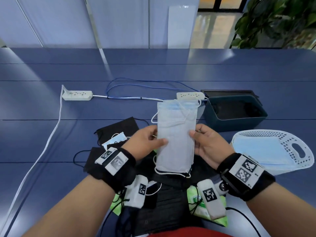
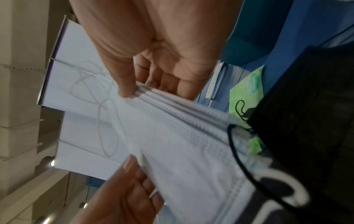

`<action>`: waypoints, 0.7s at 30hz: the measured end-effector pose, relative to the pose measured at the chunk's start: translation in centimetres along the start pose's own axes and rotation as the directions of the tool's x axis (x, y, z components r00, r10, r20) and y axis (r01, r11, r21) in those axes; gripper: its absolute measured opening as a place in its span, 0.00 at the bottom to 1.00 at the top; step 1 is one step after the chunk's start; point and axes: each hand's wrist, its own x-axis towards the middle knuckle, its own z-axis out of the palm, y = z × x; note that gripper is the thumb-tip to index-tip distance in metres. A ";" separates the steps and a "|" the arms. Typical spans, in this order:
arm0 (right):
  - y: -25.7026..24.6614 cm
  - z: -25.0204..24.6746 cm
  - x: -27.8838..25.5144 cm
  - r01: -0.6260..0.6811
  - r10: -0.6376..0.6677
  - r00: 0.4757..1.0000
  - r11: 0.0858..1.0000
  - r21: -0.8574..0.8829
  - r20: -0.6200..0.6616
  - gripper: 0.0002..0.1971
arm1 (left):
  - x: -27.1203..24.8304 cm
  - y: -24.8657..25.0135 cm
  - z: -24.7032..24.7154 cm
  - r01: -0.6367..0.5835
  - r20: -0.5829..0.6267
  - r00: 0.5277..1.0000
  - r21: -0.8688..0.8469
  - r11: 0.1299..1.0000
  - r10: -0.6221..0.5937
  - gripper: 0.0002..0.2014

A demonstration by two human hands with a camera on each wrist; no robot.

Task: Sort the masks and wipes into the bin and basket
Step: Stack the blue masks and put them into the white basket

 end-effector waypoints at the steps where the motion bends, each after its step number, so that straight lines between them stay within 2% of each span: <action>1: 0.1 0.1 0.0 -0.039 0.038 0.999 0.999 -0.020 -0.021 0.04 | 0.1 0.0 0.3 0.011 -0.010 1.000 -0.042 0.999 -0.012 0.11; 3: 0.7 -0.4 0.0 -0.115 0.114 0.993 0.992 -0.046 -0.026 0.06 | 0.3 -0.5 0.4 0.031 -0.062 0.997 -0.087 0.996 -0.037 0.08; 5: 1.3 -1.1 -0.1 -0.214 0.216 0.976 0.971 -0.110 0.006 0.17 | 0.2 -0.8 0.3 0.050 -0.079 0.995 -0.124 0.991 -0.060 0.07; 8: 2.5 -1.8 -0.4 -0.322 0.356 0.932 0.899 -0.298 0.067 0.10 | -0.1 -1.0 0.3 0.061 -0.058 0.995 -0.214 0.975 -0.075 0.08; 10: 3.4 -2.1 -0.4 -0.338 0.402 0.913 0.846 -0.412 0.076 0.10 | -0.2 -1.0 0.3 0.069 -0.053 0.995 -0.285 0.956 -0.088 0.09; 13: 3.9 -2.5 -0.4 -0.335 0.402 0.914 0.816 -0.471 0.047 0.06 | 0.0 -1.2 0.1 0.103 -0.042 0.991 -0.395 0.913 -0.130 0.10; 17: 3.7 -3.2 0.1 -0.324 0.363 0.932 0.841 -0.434 0.009 0.06 | 0.1 -1.7 -0.5 0.145 -0.032 0.985 -0.352 0.925 -0.167 0.10; 21: 3.1 -2.9 0.2 -0.299 0.336 0.942 0.815 -0.496 -0.017 0.05 | 0.1 -2.4 -0.8 0.167 -0.043 0.980 -0.352 0.921 -0.193 0.10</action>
